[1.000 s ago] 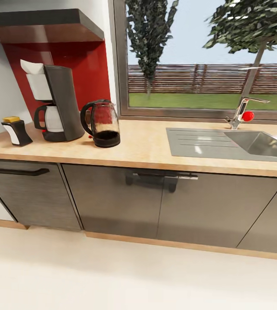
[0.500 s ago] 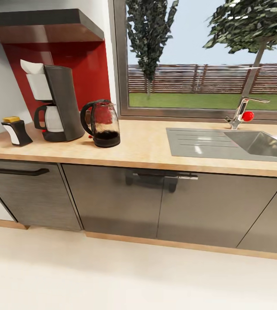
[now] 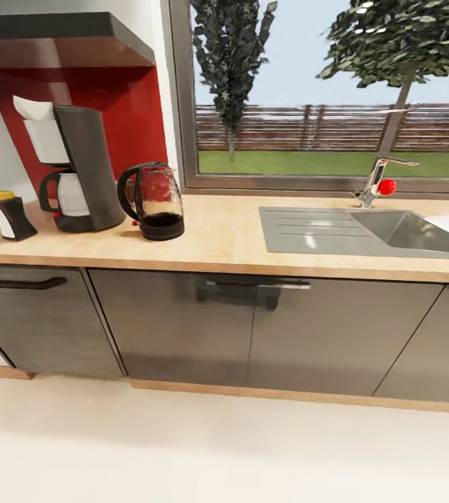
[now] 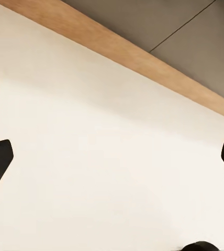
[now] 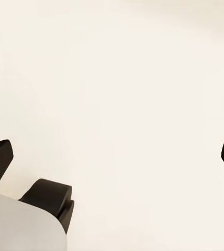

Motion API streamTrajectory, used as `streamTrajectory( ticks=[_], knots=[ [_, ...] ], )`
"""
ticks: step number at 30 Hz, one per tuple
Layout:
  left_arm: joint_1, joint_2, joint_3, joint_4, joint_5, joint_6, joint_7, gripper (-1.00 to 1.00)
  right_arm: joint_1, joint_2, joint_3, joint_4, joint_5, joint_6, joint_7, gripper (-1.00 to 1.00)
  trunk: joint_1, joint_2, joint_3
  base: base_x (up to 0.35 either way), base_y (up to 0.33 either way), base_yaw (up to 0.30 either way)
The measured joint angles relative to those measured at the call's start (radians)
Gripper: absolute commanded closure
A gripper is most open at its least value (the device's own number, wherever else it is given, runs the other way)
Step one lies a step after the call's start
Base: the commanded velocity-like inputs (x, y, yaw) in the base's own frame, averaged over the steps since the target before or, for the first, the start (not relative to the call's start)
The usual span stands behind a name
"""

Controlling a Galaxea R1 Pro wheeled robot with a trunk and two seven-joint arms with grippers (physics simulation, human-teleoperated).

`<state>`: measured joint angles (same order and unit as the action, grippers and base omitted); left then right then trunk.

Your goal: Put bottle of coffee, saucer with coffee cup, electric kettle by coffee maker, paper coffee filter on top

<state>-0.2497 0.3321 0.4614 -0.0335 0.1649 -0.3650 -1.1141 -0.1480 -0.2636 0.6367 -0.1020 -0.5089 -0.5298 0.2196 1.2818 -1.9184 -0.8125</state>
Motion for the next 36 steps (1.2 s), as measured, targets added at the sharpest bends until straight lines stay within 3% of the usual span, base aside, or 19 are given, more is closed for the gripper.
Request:
streamTrajectory(
  ticks=[3, 4, 8, 16, 22, 28, 36],
  knots=[
    [0.000, -0.014, 0.004, 0.000, 0.023, 0.000, 0.071, -1.00, 0.000, 0.000, -0.001, 0.001, 0.000, 0.000, 0.000, -1.00, 0.000, 0.000, 0.000, 0.000, 0.000, -0.244],
    [0.000, -0.034, 0.004, 0.000, 0.067, 0.000, 0.097, -1.00, 0.000, 0.000, -0.001, 0.001, -0.001, 0.000, -0.001, -1.00, 0.000, 0.000, 0.000, 0.000, 0.000, -0.249],
    [0.000, -0.043, 0.007, 0.000, 0.096, 0.002, 0.107, -1.00, 0.000, 0.000, -0.001, 0.001, -0.002, 0.000, -0.002, -1.00, 0.000, 0.000, 0.000, 0.000, 0.000, -0.250],
    [0.005, -0.055, 0.006, 0.001, 0.107, 0.002, 0.187, -1.00, 0.000, 0.000, -0.001, 0.002, -0.002, 0.001, -0.003, -1.00, 0.000, 0.000, 0.000, 0.000, 0.000, -0.230],
    [0.005, -0.063, 0.007, 0.001, 0.107, 0.002, 0.205, -1.00, 0.000, 0.000, 0.000, 0.002, -0.001, 0.001, -0.005, -1.00, 0.000, 0.000, 0.000, 0.153, -0.107, -0.037],
    [0.005, -0.073, 0.006, 0.001, 0.107, 0.002, 0.227, -1.00, 0.001, 0.048, 0.005, 0.035, 0.007, -0.001, -0.011, -1.00, 0.000, 0.000, 0.000, 0.245, -0.173, -0.003],
    [0.005, -0.082, 0.006, 0.001, 0.107, 0.002, 0.229, -1.00, 0.001, 0.057, 0.004, 0.075, 0.008, 0.003, -0.023, -1.00, 0.000, 0.000, 0.000, 0.253, -0.179, 0.000]
  ],
)
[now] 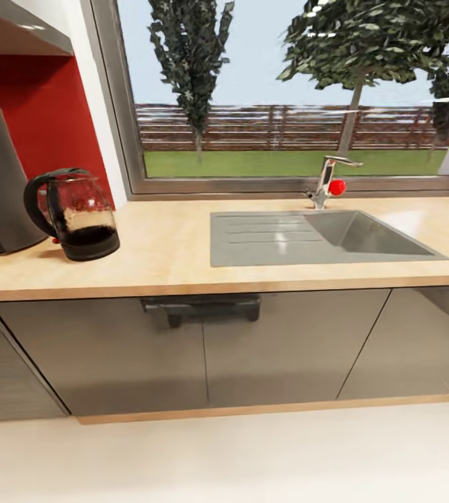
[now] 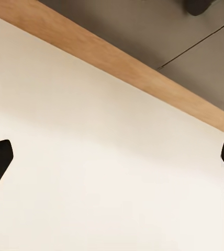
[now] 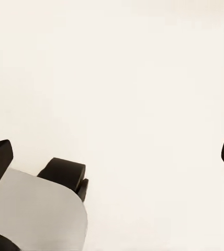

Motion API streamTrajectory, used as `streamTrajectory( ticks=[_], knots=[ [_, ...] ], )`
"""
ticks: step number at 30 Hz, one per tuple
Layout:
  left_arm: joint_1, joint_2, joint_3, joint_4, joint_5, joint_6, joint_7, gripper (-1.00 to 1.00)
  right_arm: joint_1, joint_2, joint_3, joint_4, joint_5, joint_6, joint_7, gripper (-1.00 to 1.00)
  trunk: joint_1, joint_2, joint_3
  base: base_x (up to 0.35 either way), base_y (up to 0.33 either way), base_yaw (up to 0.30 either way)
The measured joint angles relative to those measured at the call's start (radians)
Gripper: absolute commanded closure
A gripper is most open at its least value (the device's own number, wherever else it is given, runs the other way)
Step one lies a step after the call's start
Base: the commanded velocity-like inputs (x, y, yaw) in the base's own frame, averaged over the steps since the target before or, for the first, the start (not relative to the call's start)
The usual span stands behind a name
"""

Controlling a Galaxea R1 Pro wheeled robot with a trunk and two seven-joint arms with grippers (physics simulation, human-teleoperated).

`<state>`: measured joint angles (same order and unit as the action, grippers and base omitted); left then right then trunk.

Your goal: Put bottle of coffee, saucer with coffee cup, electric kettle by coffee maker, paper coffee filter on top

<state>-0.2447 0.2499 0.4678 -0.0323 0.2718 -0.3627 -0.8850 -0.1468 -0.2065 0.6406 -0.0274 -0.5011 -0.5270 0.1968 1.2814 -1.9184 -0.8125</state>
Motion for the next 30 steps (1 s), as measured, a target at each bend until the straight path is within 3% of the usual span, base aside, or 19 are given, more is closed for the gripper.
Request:
streamTrajectory(
  ticks=[7, 30],
  knots=[
    [0.000, -0.006, 0.000, 0.000, 0.000, 0.000, 0.000, -1.00, 0.001, 0.007, -0.001, 0.072, -0.001, 0.002, -0.001, -1.00, 0.000, 0.000, 0.000, 0.215, -0.142, 0.000],
    [0.000, -0.019, 0.000, -0.001, 0.000, -0.002, 0.044, -1.00, 0.002, 0.019, -0.003, 0.077, -0.002, 0.002, -0.001, -1.00, 0.000, 0.000, 0.000, 0.058, -0.036, 0.000]
  ],
)
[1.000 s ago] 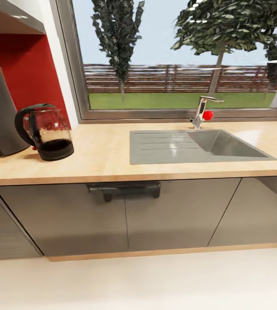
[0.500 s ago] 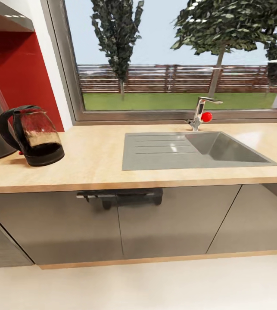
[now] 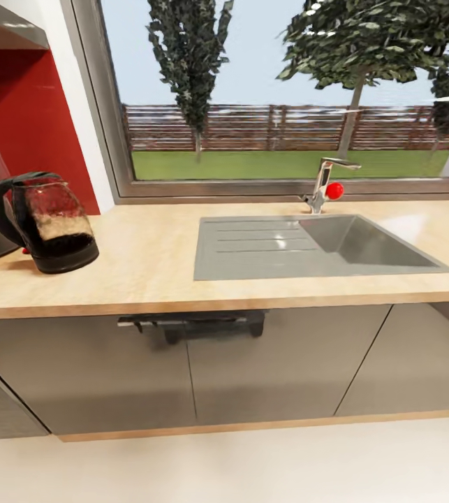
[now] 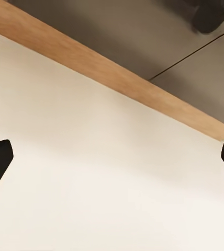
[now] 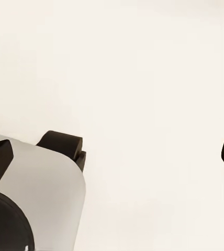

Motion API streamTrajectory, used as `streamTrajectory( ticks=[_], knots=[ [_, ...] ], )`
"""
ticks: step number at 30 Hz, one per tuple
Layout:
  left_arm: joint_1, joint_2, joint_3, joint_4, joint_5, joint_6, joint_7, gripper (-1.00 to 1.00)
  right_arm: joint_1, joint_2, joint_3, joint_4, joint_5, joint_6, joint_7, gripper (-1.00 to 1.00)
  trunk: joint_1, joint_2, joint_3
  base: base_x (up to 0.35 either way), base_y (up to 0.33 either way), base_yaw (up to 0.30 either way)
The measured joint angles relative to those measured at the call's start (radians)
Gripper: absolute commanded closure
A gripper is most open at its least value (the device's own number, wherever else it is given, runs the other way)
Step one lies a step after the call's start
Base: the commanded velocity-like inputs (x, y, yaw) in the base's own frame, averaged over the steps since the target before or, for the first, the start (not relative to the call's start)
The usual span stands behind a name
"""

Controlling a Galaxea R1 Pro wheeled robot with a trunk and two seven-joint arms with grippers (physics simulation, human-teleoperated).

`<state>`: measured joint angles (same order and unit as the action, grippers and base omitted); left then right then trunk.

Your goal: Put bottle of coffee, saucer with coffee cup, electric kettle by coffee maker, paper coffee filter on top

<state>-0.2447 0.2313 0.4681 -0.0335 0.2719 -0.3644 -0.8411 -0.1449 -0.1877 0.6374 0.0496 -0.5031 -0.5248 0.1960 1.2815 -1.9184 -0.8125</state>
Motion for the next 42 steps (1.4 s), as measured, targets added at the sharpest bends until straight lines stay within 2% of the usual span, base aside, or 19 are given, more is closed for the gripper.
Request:
streamTrajectory(
  ticks=[3, 7, 12, 15, 16, 19, 26, 42],
  knots=[
    [0.000, 0.000, 0.000, 0.000, 0.000, -0.001, 0.000, -1.00, 0.001, 0.005, 0.000, 0.001, 0.000, 0.001, 0.002, -1.00, 0.000, 0.000, 0.000, 0.133, -0.114, 0.000],
    [0.000, -0.002, 0.000, 0.000, 0.000, -0.001, 0.001, -1.00, 0.002, 0.028, 0.000, 0.001, 0.000, 0.001, 0.001, -1.00, 0.000, 0.000, 0.000, 0.031, -0.027, 0.000],
    [0.000, -0.009, 0.000, 0.000, 0.000, 0.000, 0.011, -1.00, 0.002, 0.033, 0.000, 0.000, 0.001, 0.001, 0.002, -1.00, 0.000, 0.000, 0.000, 0.006, -0.005, -0.124],
    [0.000, -0.024, -0.002, 0.000, 0.000, -0.001, 0.082, -1.00, 0.003, 0.034, 0.000, 0.000, 0.001, 0.000, 0.001, -1.00, 0.000, 0.000, 0.000, 0.001, -0.001, -0.229],
    [0.000, -0.035, -0.004, -0.001, 0.000, -0.002, 0.136, -1.00, 0.003, 0.034, 0.001, 0.000, 0.002, 0.000, 0.001, -1.00, 0.000, 0.000, 0.000, 0.000, 0.000, -0.234],
    [0.000, -0.045, -0.003, -0.001, 0.001, -0.003, 0.186, -1.00, 0.002, 0.035, 0.001, 0.000, 0.002, 0.000, 0.001, -1.00, 0.000, 0.000, 0.000, 0.000, 0.000, -0.225],
    [0.000, -0.051, -0.003, -0.001, 0.000, -0.005, 0.208, -1.00, 0.003, 0.034, -0.001, 0.000, 0.001, -0.002, 0.000, -1.00, 0.000, 0.000, -0.001, 0.000, 0.000, -0.216],
    [0.000, -0.066, -0.004, -0.001, 0.000, -0.005, 0.211, -1.00, 0.002, 0.029, 0.001, 0.000, 0.003, -0.001, 0.005, -1.00, 0.000, 0.000, -0.001, 0.000, 0.000, -0.244]
  ],
)
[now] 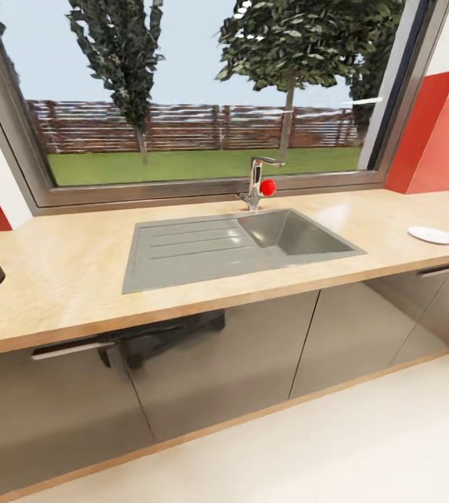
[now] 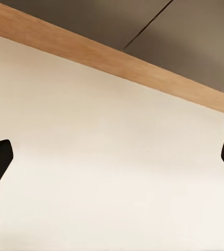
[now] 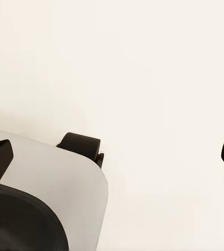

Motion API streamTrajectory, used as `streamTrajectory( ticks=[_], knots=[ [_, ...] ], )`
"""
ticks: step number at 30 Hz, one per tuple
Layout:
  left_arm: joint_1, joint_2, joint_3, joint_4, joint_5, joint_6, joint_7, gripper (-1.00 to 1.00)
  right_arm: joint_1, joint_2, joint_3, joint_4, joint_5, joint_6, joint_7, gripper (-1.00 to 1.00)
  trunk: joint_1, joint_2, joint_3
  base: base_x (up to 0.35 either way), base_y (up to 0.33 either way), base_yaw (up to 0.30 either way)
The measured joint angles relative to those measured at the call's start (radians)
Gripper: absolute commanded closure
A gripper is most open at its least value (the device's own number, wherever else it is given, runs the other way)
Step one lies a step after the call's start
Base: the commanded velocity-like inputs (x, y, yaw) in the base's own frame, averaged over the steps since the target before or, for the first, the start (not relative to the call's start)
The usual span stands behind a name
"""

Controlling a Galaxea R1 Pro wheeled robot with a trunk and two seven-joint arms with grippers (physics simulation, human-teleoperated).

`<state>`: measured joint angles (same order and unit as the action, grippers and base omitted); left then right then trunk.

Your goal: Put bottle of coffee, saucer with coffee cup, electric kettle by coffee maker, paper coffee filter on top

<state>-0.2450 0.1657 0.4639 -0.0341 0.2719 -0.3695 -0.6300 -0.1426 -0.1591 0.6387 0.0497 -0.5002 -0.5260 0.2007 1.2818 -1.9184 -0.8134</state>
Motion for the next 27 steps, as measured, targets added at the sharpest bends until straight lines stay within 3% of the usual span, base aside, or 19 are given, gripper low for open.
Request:
streamTrajectory(
  ticks=[7, 19, 27],
  knots=[
    [0.000, 0.000, 0.000, 0.000, 0.000, 0.000, 0.000, -1.00, 0.000, 0.000, 0.000, 0.000, 0.000, 0.000, 0.001, -1.00, 0.000, 0.000, 0.000, 0.000, -0.020, -0.242],
    [0.000, -0.001, 0.000, 0.000, 0.000, -0.001, 0.004, -1.00, 0.000, -0.003, 0.000, -0.001, 0.000, -0.001, -0.003, -1.00, 0.000, 0.000, 0.000, 0.012, -0.264, -0.032],
    [0.000, -0.001, 0.000, 0.000, 0.000, -0.001, 0.004, -1.00, 0.000, -0.004, 0.000, -0.001, 0.000, 0.000, -0.002, -1.00, 0.000, 0.000, 0.000, 0.014, -0.049, -0.216]
  ],
)
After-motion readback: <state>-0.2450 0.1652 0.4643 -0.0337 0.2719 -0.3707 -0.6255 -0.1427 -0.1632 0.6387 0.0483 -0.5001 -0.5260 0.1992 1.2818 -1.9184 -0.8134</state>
